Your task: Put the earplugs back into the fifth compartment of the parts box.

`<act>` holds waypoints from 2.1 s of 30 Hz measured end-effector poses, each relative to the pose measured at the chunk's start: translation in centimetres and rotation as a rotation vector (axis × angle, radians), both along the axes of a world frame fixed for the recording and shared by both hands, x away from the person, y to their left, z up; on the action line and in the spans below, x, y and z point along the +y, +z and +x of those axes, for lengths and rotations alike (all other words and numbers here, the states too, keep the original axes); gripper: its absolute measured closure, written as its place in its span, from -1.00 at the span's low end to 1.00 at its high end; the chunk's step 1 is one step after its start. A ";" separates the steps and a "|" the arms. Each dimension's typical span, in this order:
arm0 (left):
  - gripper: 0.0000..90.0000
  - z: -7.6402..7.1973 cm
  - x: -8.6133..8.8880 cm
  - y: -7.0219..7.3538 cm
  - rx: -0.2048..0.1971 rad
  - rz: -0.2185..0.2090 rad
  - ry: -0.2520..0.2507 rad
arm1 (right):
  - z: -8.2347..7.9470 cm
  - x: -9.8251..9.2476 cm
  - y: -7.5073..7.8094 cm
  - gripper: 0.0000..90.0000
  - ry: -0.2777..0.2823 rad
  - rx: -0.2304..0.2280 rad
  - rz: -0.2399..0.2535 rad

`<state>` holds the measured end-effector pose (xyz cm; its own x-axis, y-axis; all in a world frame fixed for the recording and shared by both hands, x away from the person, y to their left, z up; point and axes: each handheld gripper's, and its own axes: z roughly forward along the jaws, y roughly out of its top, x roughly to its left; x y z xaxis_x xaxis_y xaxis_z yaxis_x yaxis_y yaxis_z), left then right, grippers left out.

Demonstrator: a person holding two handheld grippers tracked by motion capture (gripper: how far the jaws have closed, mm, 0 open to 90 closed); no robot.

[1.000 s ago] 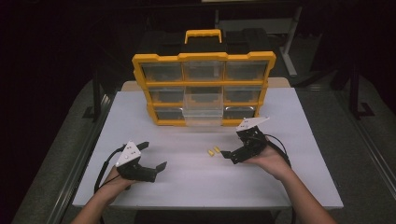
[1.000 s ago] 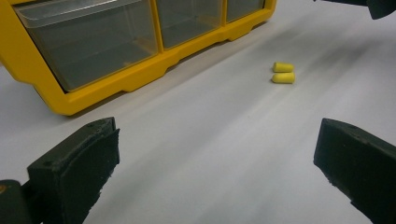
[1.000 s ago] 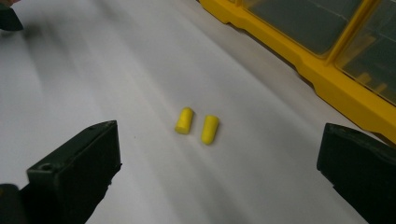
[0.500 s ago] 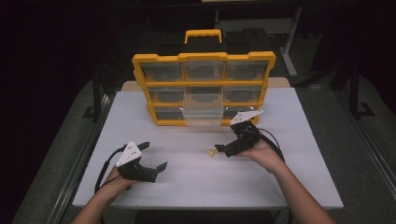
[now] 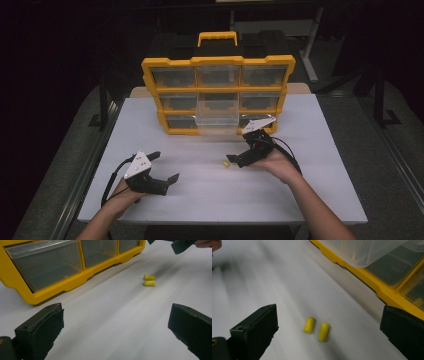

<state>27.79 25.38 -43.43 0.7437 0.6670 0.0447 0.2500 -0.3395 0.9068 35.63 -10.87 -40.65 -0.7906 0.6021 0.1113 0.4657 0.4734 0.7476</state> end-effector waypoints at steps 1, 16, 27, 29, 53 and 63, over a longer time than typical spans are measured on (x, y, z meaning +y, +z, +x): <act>-1.00 0.0 0.0 0.0 0.001 0.002 -0.002 | 0.0 0.0 -0.1 -0.90 0.001 -0.003 -0.002; -1.00 0.0 -0.1 0.0 0.000 0.001 -0.003 | 0.2 0.1 -1.1 -0.36 -0.005 -0.004 0.017; -1.00 0.0 -0.1 -0.1 -0.001 0.004 -0.004 | 0.5 0.2 -2.0 -0.02 -0.002 0.022 0.000; -1.00 0.0 -0.1 -0.1 -0.001 0.004 -0.004 | 0.6 0.3 -2.3 0.01 -0.002 0.030 -0.006; -1.00 -0.1 -0.1 0.0 -0.002 0.007 -0.010 | 0.7 1.1 -4.1 0.47 0.033 0.079 -0.068; -1.00 -0.1 -0.2 0.0 -0.002 0.007 -0.012 | 0.7 1.3 -4.5 0.60 0.044 0.078 -0.099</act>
